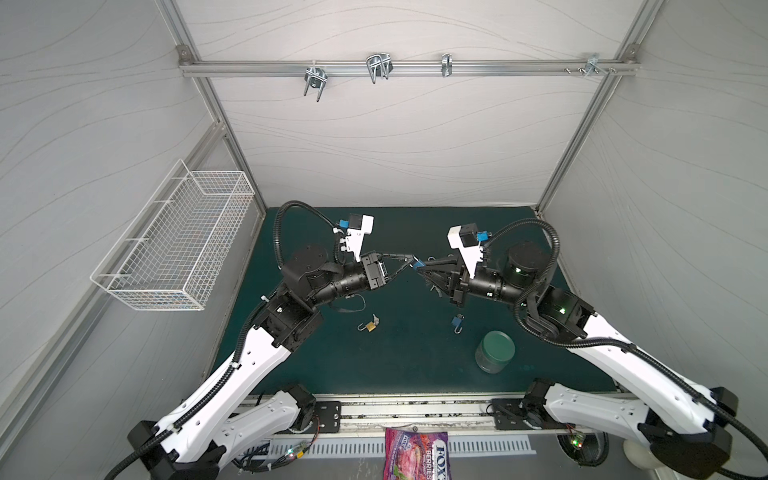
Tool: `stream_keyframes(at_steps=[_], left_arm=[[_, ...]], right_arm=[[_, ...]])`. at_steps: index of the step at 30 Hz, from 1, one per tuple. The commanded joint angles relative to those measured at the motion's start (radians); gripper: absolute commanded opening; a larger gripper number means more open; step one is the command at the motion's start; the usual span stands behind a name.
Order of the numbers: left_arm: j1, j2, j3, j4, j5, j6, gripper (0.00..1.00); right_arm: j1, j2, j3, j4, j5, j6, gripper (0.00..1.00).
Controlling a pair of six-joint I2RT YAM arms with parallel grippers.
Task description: Lock with the key
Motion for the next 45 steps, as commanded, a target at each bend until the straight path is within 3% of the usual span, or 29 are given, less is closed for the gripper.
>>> stream_keyframes(at_steps=[1, 8, 21, 35, 45], left_arm=[[0.008, -0.003, 0.072, 0.031, 0.008, 0.091, 0.00], [0.008, -0.003, 0.120, 0.006, 0.036, 0.186, 0.00], [0.008, -0.020, 0.110, 0.036, 0.098, 0.219, 0.00], [0.004, -0.001, 0.089, 0.039, 0.124, 0.259, 0.00], [0.005, 0.008, 0.106, 0.029, 0.120, 0.257, 0.00]], right_arm=[[-0.041, -0.023, 0.039, 0.017, -0.157, 0.116, 0.00], [-0.060, 0.010, 0.091, 0.038, -0.338, 0.242, 0.00], [-0.066, 0.031, 0.085, 0.131, -0.492, 0.312, 0.00], [-0.087, 0.059, 0.056, 0.306, -0.552, 0.445, 0.00], [-0.124, 0.034, 0.068, 0.207, -0.498, 0.384, 0.00]])
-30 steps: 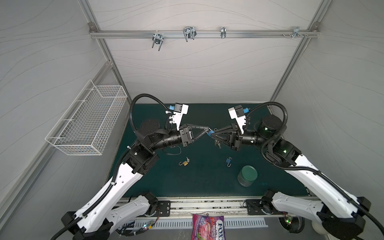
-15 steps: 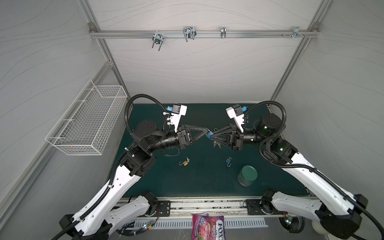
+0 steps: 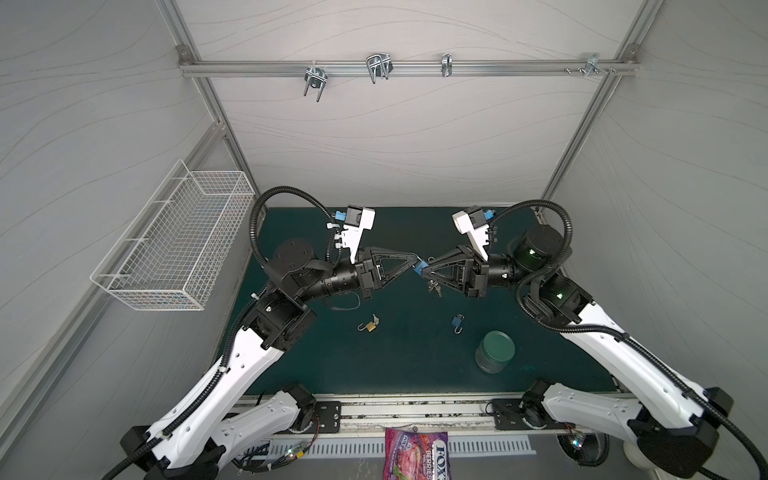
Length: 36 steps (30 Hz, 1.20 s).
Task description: Lock with the key
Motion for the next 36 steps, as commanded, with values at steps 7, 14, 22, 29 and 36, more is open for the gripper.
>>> stream_keyframes(at_steps=[7, 14, 22, 29, 36], left_arm=[[0.020, -0.013, 0.020, -0.075, -0.107, 0.019, 0.31], [0.038, 0.005, 0.008, -0.027, -0.084, -0.012, 0.53], [0.026, 0.044, 0.016, 0.046, 0.058, -0.015, 0.39], [0.007, 0.041, 0.007, 0.020, 0.092, 0.016, 0.37], [-0.005, 0.034, -0.003, 0.001, 0.093, 0.036, 0.19]], right_arm=[[-0.017, -0.062, 0.050, -0.338, 0.079, -0.285, 0.00], [-0.057, -0.080, 0.018, -0.339, 0.030, -0.264, 0.00], [-0.060, -0.062, 0.036, -0.309, 0.009, -0.235, 0.00], [-0.062, -0.059, 0.041, -0.305, 0.025, -0.232, 0.00], [-0.063, -0.058, 0.054, -0.325, 0.032, -0.238, 0.00]])
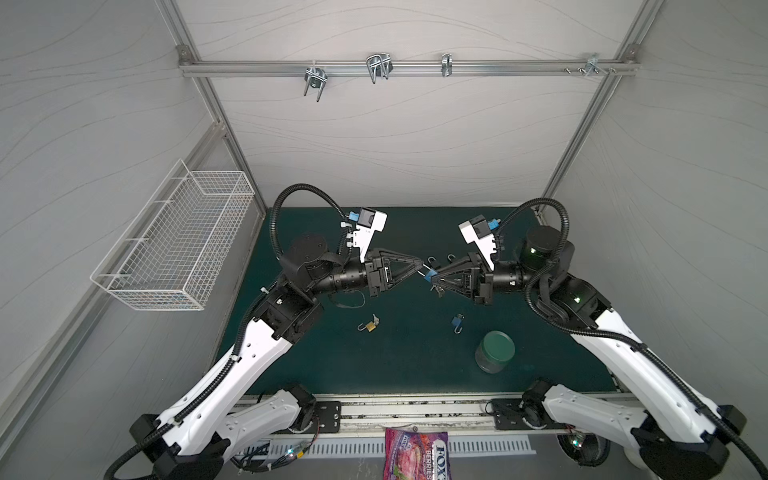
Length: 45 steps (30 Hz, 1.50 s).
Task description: Lock with the key
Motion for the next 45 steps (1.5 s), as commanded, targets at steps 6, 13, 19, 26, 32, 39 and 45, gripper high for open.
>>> stream_keyframes(at_steps=[6, 13, 19, 26, 32, 39, 45], left_arm=[[-0.004, -0.010, 0.010, 0.010, 0.020, 0.032, 0.03], [-0.003, -0.010, 0.005, -0.004, 0.005, 0.043, 0.00], [-0.005, -0.011, 0.007, -0.013, 0.009, 0.051, 0.05], [-0.006, -0.018, -0.003, -0.012, 0.009, 0.044, 0.18], [-0.005, -0.022, -0.001, -0.012, 0.004, 0.043, 0.05], [-0.005, -0.024, 0.001, -0.028, 0.000, 0.056, 0.00], [-0.006, -0.032, -0.009, -0.030, -0.014, 0.074, 0.00]], right_arm=[[-0.009, -0.008, 0.028, 0.012, -0.004, 0.004, 0.00], [-0.007, -0.019, 0.028, 0.031, -0.025, 0.032, 0.00], [-0.008, -0.019, 0.026, 0.072, -0.054, 0.078, 0.00], [-0.009, -0.022, 0.015, 0.061, -0.039, 0.067, 0.00], [-0.009, -0.019, 0.014, 0.068, -0.042, 0.071, 0.00], [-0.009, -0.015, 0.014, 0.095, -0.067, 0.116, 0.00], [-0.009, -0.008, 0.016, 0.160, -0.104, 0.189, 0.00]])
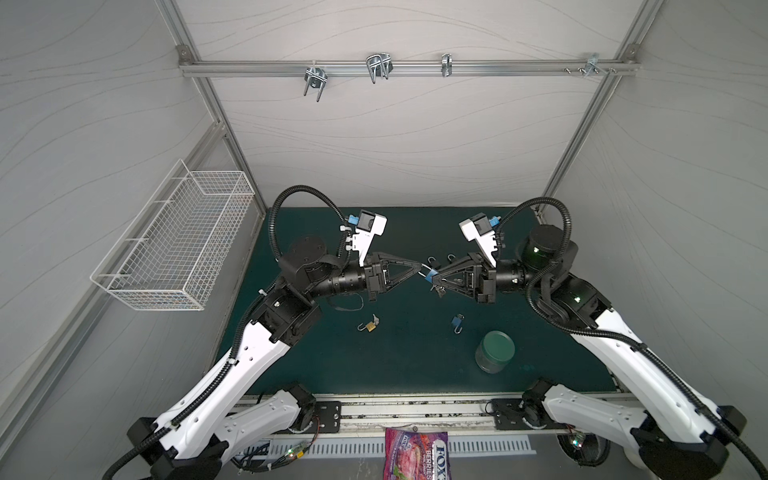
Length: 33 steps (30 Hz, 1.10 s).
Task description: Lock with the key
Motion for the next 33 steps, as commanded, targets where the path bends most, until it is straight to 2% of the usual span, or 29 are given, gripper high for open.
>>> stream_keyframes(at_steps=[1, 6, 13, 19, 25, 33], left_arm=[[-0.005, -0.009, -0.001, 0.007, 0.000, 0.026, 0.00], [-0.029, -0.002, -0.005, 0.012, 0.009, 0.028, 0.00], [-0.068, 0.018, -0.019, 0.040, 0.015, 0.007, 0.00], [-0.098, 0.026, -0.041, 0.058, 0.008, -0.003, 0.00], [-0.110, 0.031, -0.073, 0.020, -0.004, 0.007, 0.00], [-0.173, 0.061, -0.109, -0.025, -0.030, 0.037, 0.00]], right_arm=[[-0.003, -0.009, 0.017, 0.111, -0.041, 0.058, 0.00], [-0.002, 0.003, 0.017, 0.136, -0.035, 0.078, 0.00], [0.004, 0.020, 0.027, 0.073, 0.014, 0.007, 0.00], [0.003, 0.017, 0.031, 0.088, 0.029, 0.004, 0.00], [0.002, 0.017, 0.066, 0.111, 0.057, 0.014, 0.00], [0.001, 0.063, 0.141, 0.128, 0.056, 0.020, 0.00]])
